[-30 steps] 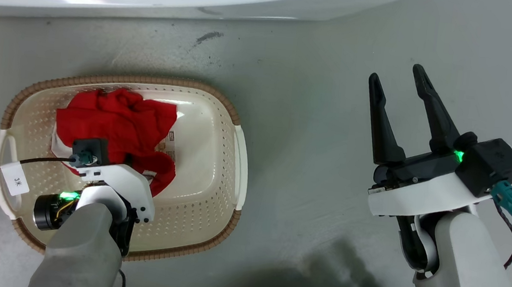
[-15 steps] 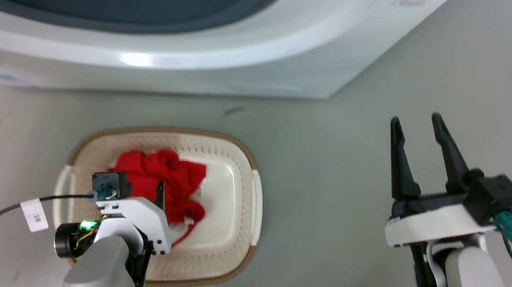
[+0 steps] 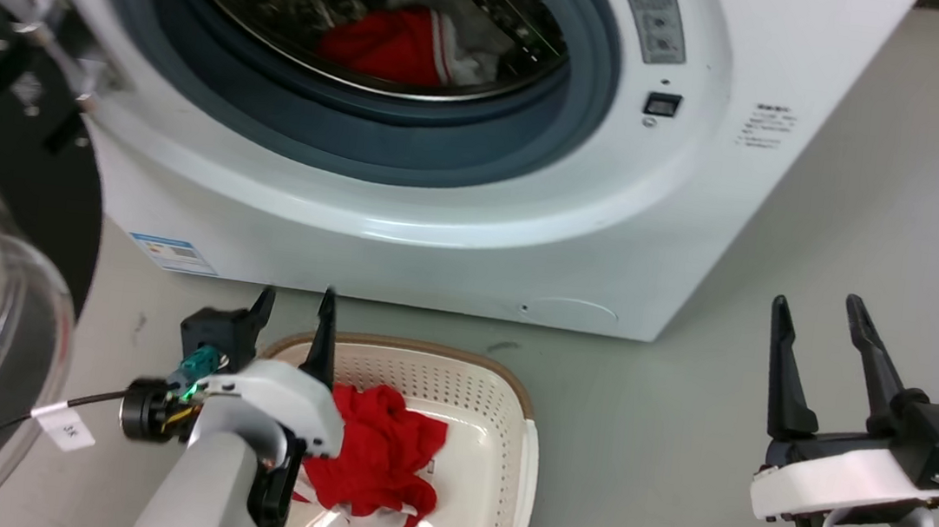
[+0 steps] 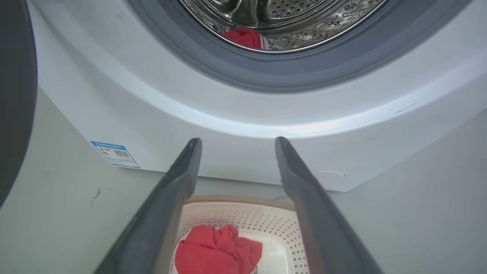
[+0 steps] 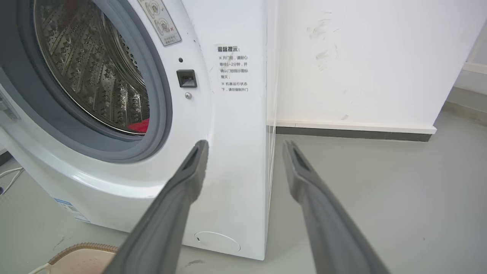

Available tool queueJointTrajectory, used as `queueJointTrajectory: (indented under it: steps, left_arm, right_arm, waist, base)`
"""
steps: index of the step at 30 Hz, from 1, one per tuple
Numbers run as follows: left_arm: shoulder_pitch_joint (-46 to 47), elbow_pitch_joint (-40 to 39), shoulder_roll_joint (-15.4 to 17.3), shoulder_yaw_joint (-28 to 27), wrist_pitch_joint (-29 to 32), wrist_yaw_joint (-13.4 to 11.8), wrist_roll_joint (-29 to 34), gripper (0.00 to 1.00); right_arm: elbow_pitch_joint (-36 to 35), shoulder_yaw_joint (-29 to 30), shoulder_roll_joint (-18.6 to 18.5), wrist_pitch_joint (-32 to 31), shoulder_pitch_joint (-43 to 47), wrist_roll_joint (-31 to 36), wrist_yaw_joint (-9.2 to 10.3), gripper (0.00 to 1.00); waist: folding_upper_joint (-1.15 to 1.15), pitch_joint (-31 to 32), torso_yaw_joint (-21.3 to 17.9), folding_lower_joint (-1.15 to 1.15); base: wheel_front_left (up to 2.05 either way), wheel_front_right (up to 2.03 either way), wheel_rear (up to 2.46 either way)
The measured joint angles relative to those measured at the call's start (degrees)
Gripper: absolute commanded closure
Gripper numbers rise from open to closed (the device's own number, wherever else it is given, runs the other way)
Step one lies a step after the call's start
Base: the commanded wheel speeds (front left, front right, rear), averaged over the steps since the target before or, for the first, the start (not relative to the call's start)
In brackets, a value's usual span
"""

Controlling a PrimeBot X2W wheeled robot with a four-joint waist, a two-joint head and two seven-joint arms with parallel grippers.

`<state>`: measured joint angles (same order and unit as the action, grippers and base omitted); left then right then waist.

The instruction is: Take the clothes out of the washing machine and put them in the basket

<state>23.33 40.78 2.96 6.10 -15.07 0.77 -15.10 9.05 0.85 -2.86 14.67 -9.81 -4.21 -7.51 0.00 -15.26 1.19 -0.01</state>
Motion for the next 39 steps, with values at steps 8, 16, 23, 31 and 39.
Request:
queueJointTrajectory:
  steps: [8, 16, 23, 31, 39]
  left_arm:
    - [3.76, -6.77, -0.02, 2.22, 0.00, -0.27, 1.81, 0.00]
    - [12.15, -4.85, -0.04, 2.53, 0.00, 0.35, 4.24, 0.00]
    - [24.85, 5.55, 1.35, 1.71, 0.00, 1.58, 4.77, 0.00]
    - [39.39, 17.86, 5.24, 0.83, 2.79, 1.70, 4.35, 0.00]
    - [51.97, 24.75, 11.02, 2.02, 7.93, 1.97, 5.84, 0.00]
  right_arm:
    - [-2.57, 0.93, 0.01, -1.32, 1.90, 0.71, 0.00, 0.00]
    - [-4.76, 0.90, 0.00, -2.13, 2.90, 0.65, 0.00, 0.00]
    - [-7.05, -0.69, -0.01, -2.61, 2.03, 0.11, 0.01, 0.00]
    - [-8.37, -4.17, -0.01, -2.08, -1.29, -1.86, 0.00, 0.00]
    - [-6.24, -7.81, -0.07, -0.44, -5.20, -5.36, 0.01, 0.00]
  waist:
    - [0.00, 2.78, 2.10, 0.00]
    - [0.00, 2.68, 1.82, 0.00]
    - [0.00, -1.36, 0.88, 0.01]
    - [0.00, -8.51, -2.25, 0.01]
    - [0.00, -16.43, -7.56, 0.02]
  base:
    - [0.00, 0.00, 0.00]
    - [0.00, 0.00, 0.00]
    - [0.00, 0.00, 0.00]
    - [0.00, 0.00, 0.00]
    - [0.00, 0.00, 0.00]
